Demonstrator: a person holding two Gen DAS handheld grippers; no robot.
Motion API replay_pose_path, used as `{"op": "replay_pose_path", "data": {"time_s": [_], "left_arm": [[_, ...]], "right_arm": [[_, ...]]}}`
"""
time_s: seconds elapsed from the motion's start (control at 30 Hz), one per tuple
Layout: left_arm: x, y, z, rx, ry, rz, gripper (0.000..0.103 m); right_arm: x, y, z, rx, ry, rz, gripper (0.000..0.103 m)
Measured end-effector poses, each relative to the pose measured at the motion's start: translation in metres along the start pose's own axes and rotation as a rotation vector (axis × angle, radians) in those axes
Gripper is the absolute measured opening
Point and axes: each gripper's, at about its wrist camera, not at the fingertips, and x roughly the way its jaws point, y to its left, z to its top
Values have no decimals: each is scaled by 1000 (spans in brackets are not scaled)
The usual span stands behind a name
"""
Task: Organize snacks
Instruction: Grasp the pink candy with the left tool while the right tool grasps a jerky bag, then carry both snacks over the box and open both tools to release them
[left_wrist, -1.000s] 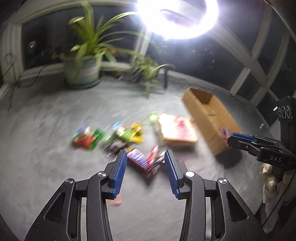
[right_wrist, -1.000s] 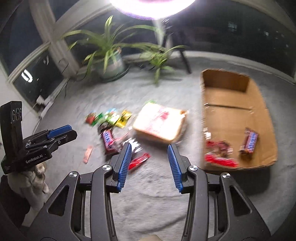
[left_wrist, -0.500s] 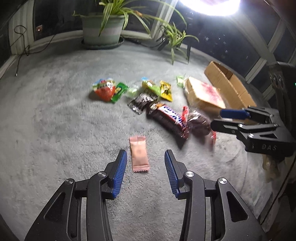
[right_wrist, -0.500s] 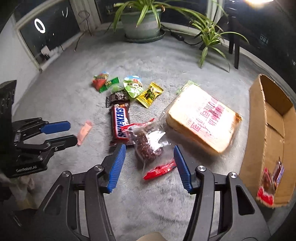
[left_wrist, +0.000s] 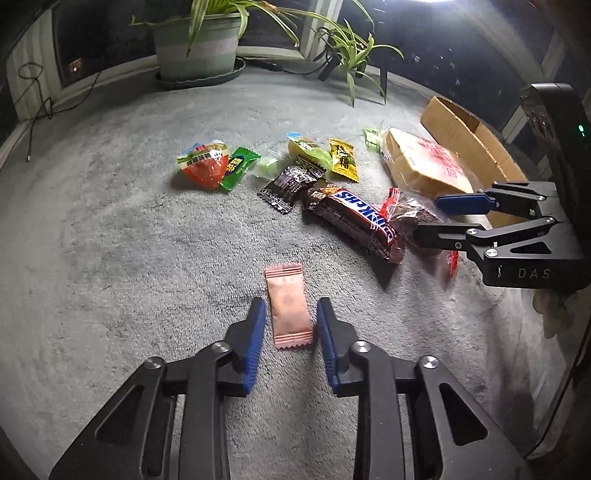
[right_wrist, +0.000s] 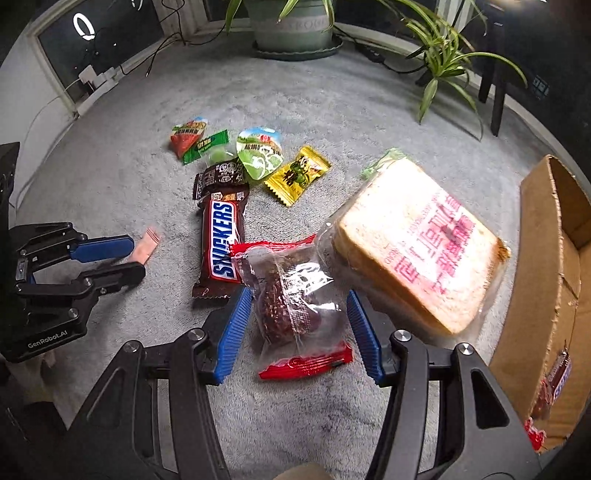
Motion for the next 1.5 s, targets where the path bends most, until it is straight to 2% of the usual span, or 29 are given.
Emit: {"op": "replay_pose_path", "data": {"time_s": [0.13,0.47,0.67,0.8,0.87,1.1,1.17,1.3,1.5], "left_arm": [[-2,3,-2,0,-6,-1,18],[-6,10,-3,-26,-16,-15,11],[-7,9,-4,-44,-16,-34,12],[-4,3,-2,-21,-4,0,14],[-2,-1,0,-8,8,14,25],[3,-10,2,73,10,67,24],[4,-11,2,94,10,89,19],[1,0,4,39,10,53,18],[-9,12,3,-10,-14,42,18]], "right_arm": [[6,0,0,0,14,5,56],[4,0,-3,14,-6,27,43],[3,4,-3,-1,-5,8,42],[3,7,-2,1,-6,0,42],[3,7,-2,-4,-5,-5,42],[2,8,-3,-9,-11,-11,42],[1,10,-4,-13,-20,-16,42],[-4,10,-7,-6,-39,-8,41],[-18,6,-10,15,-72,11,41]]}}
